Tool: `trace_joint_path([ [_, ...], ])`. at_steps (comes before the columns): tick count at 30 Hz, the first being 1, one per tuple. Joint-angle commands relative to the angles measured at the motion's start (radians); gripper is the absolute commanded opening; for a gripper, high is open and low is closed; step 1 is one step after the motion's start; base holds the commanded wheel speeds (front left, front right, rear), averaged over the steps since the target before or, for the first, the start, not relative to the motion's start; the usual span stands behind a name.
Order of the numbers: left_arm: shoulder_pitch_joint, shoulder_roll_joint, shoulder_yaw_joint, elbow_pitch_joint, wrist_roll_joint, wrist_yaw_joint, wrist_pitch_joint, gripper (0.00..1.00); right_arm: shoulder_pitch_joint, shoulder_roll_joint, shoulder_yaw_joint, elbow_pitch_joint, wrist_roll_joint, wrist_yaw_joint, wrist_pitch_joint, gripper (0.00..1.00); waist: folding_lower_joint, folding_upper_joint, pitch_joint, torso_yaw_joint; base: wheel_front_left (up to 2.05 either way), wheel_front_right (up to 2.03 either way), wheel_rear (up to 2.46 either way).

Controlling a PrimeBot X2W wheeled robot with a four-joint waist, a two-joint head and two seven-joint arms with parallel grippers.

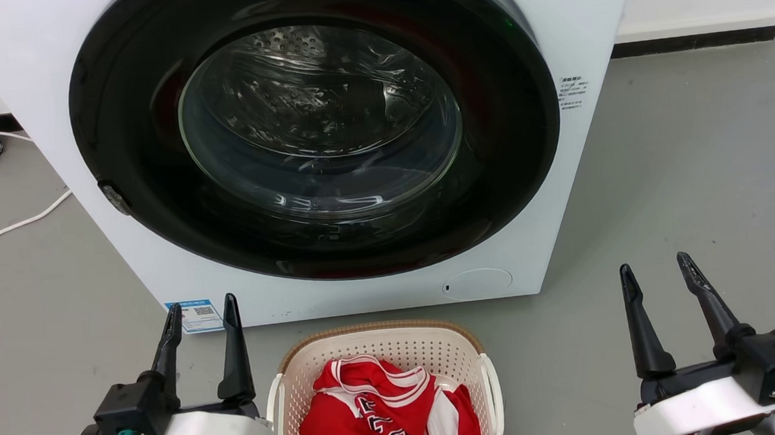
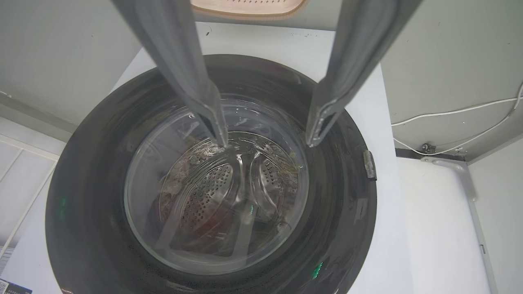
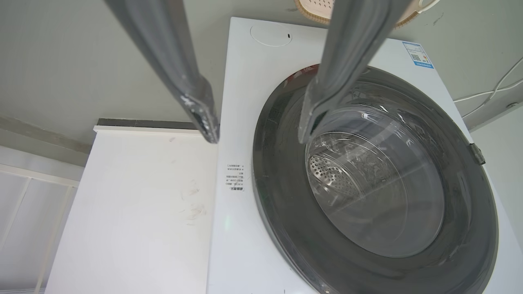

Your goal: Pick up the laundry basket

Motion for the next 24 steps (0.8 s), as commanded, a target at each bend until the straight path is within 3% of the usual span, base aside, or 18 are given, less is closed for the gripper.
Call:
trace_joint_path([
  [1,0.008,0.003,-0.004,-0.003,0.027,0.004,-0.01,1.0,0.008,-0.003,0.001,-0.01,-0.027,0.0,-0.009,1.0,0.0,0.0,0.001,0.001,0.0,0.0,0.0],
  [15,0.017,0.003,-0.012,0.006,0.123,0.019,-0.035,1.0,0.022,-0.004,0.012,-0.011,-0.112,0.0,-0.034,1.0,0.0,0.0,0.006,0.003,0.0,0.0,0.0],
  [24,0.014,0.003,-0.011,0.012,0.115,0.022,-0.035,1.0,0.02,-0.003,0.006,0.0,-0.089,0.0,-0.032,1.0,0.0,0.0,0.01,0.006,0.0,0.0,0.0],
])
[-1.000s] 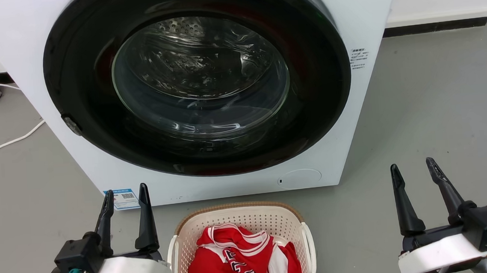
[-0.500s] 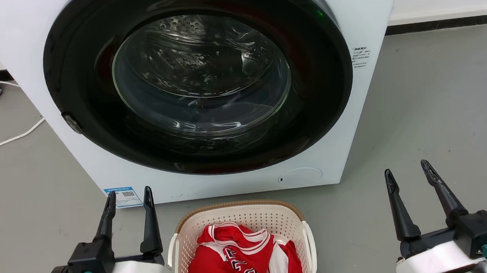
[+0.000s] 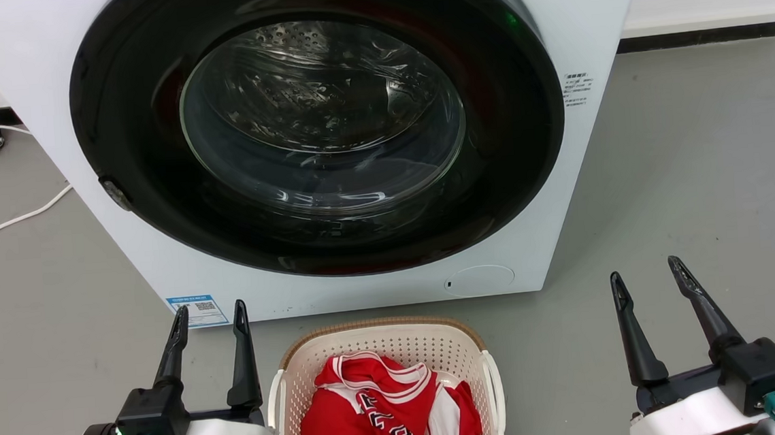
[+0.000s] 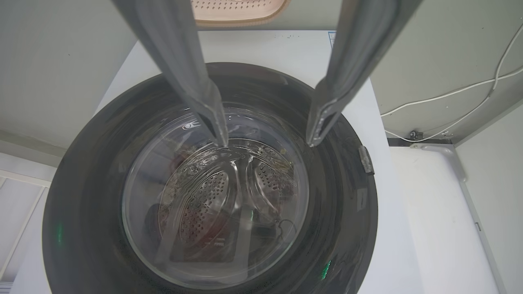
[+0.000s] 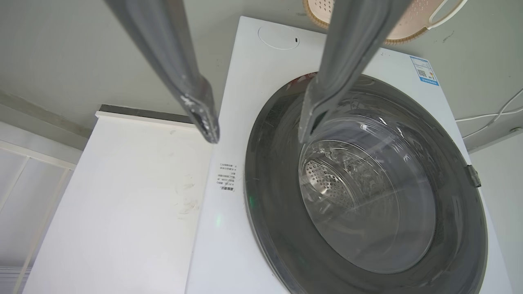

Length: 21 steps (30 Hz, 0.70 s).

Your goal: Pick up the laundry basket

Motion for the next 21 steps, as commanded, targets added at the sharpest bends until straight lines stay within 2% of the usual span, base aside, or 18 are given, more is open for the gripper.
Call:
trace_joint_path([
  [1,0.003,0.003,0.001,0.002,0.003,0.001,-0.008,1.0,0.008,-0.003,0.0,0.002,0.006,0.0,-0.002,1.0,0.0,-0.0001,0.001,0.0,0.0,0.0,0.0],
  [16,-0.027,0.003,0.015,0.003,0.008,-0.002,-0.008,1.0,-0.022,-0.003,0.012,-0.005,0.02,0.0,-0.002,1.0,0.0,-0.0001,0.032,-0.003,0.0,0.0,0.0],
  [21,-0.07,0.003,0.031,0.053,0.031,-0.022,-0.007,1.0,-0.062,-0.003,0.044,0.051,0.013,0.0,-0.002,1.0,0.0,-0.0001,0.07,-0.004,0.0,0.0,0.0],
])
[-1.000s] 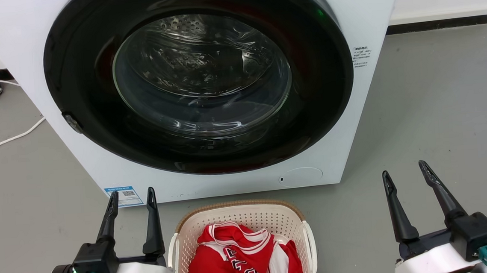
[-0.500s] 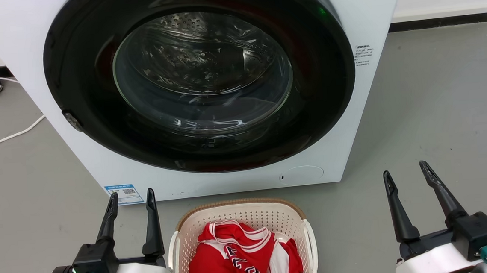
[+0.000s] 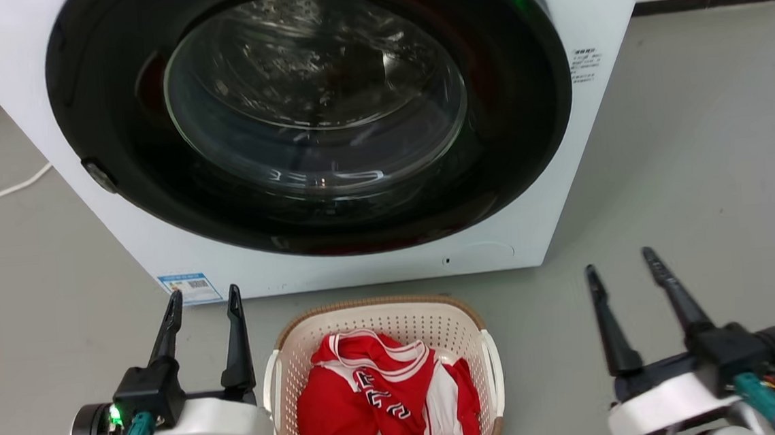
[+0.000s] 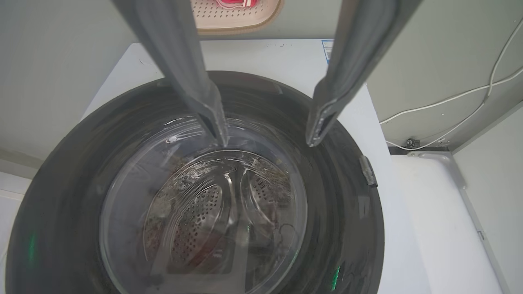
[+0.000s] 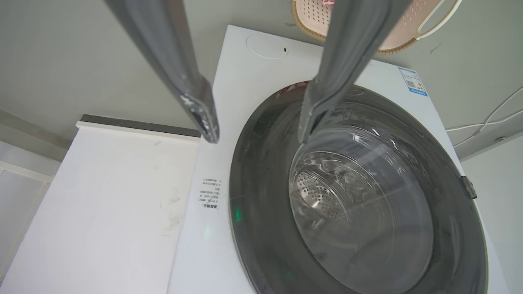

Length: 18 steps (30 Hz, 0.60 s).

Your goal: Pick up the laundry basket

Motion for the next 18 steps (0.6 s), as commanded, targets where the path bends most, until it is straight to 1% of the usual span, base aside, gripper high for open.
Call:
trace_joint_path([
  [1,-0.03,0.002,0.009,0.017,0.007,-0.009,-0.005,1.0,-0.024,-0.002,0.013,0.031,-0.006,0.0,-0.002,1.0,0.0,0.0,0.021,-0.001,0.0,0.0,0.0],
  [6,-0.101,0.009,0.037,0.117,0.014,-0.042,-0.004,1.0,-0.098,-0.002,0.04,0.144,-0.026,0.0,-0.002,1.0,0.0,0.0,0.085,-0.003,0.0,0.0,0.0],
  [8,-0.133,0.017,0.039,0.177,0.017,-0.054,-0.004,1.0,-0.136,-0.002,0.051,0.193,-0.036,0.0,-0.002,1.0,0.0,0.0,0.116,-0.005,0.0,0.0,0.0],
  [18,-0.307,0.064,0.044,0.464,0.026,-0.076,-0.004,1.0,-0.302,-0.002,0.103,0.492,-0.069,-0.001,-0.002,1.0,0.0,0.0,0.256,-0.012,0.0,0.0,0.0],
])
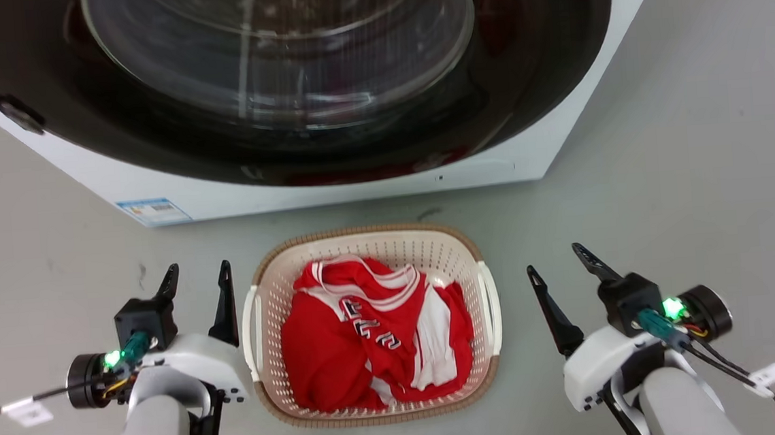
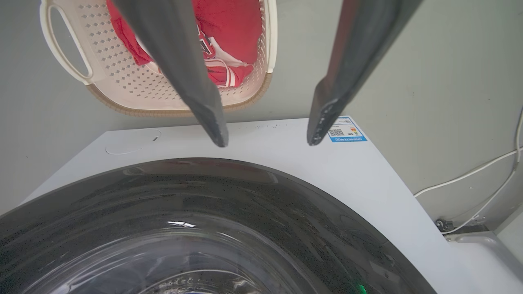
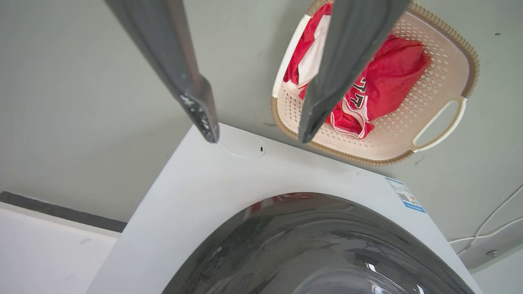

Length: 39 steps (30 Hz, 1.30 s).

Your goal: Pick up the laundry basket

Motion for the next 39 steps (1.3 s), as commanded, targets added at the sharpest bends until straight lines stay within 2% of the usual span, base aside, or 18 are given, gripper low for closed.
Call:
trace_joint_path([
  [1,-0.04,0.01,-0.004,0.039,0.004,-0.005,-0.003,1.0,-0.042,-0.001,0.011,0.044,-0.004,-0.001,-0.002,1.0,-0.0001,0.0,0.046,-0.002,0.0,0.0,0.0],
  [12,-0.218,0.065,-0.061,0.322,-0.01,-0.014,-0.003,1.0,-0.236,-0.001,0.074,0.305,0.011,-0.001,-0.002,1.0,-0.0001,0.0,0.173,-0.001,0.0,0.0,0.0],
  [27,-0.368,0.063,-0.198,0.561,-0.1,-0.016,-0.003,1.0,-0.422,-0.001,0.23,0.601,0.096,-0.001,0.008,1.0,-0.0001,0.0,0.314,0.015,0.0,0.0,0.0],
  [39,-0.45,0.061,-0.326,0.667,-0.198,-0.016,0.0,1.0,-0.525,-0.001,0.333,0.685,0.199,-0.001,0.038,1.0,-0.0001,0.0,0.401,0.022,0.0,0.0,0.0],
])
